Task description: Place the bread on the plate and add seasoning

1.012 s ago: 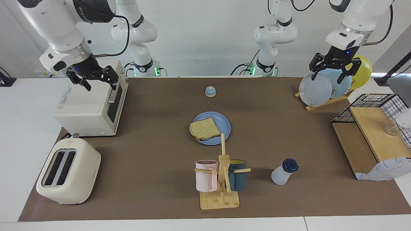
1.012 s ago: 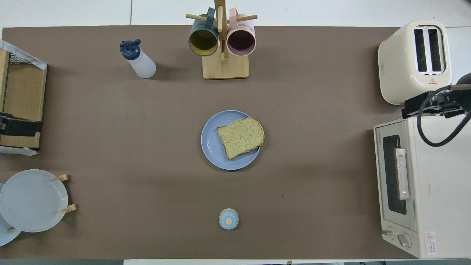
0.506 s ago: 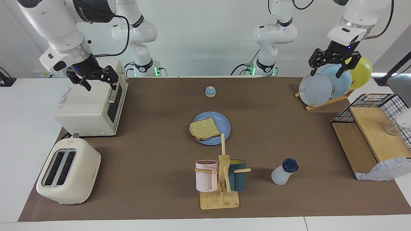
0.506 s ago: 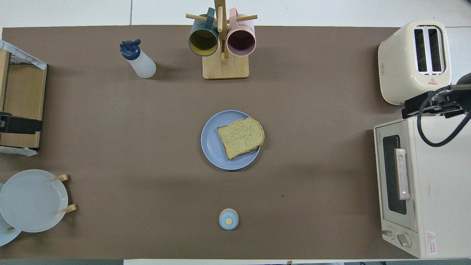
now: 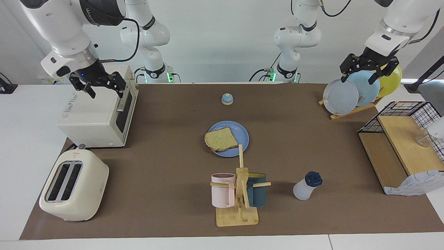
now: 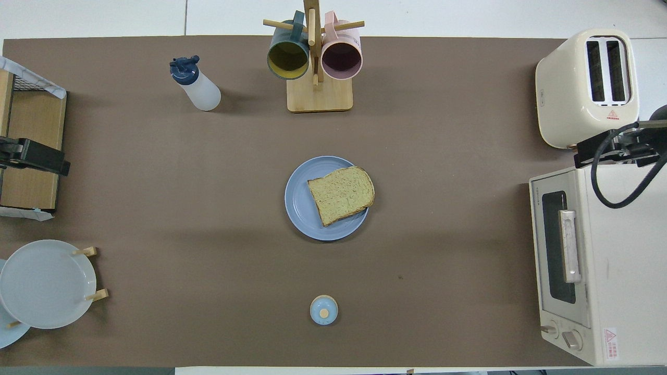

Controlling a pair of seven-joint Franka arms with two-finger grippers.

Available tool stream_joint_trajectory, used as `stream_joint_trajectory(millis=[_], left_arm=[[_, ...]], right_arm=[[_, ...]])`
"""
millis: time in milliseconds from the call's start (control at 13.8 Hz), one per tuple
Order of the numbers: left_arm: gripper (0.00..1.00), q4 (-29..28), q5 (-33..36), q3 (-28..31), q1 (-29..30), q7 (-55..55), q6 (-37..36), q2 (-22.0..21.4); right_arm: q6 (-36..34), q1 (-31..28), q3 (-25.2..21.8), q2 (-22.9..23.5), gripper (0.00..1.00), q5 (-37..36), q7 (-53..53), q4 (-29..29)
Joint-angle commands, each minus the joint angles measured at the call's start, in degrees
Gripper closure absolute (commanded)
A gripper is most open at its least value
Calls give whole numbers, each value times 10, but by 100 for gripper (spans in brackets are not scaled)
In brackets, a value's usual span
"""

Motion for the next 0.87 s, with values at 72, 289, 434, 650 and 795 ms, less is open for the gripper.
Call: stream_joint_trajectory(millis=[72,289,434,650,795], left_arm=[[0,-65,-3,7,-4,0,14,-61],[0,-42,-3,9,1,11,-20,-58],[0,-41,-4,6,6,8,-15,-59],[0,-41,-6,-1,7,5,5,-60],[0,-42,-6,-1,7,5,7,-61]], right_arm=[[8,-3,6,-9,0,-12,-6,-12],[8,-3,6,-9,0,-12,-6,-12],[9,-3,6,-9,0,-12,-6,-11],[8,-3,6,-9,0,-12,-6,-11],[8,-4,6,-9,0,-12,-6,-11]])
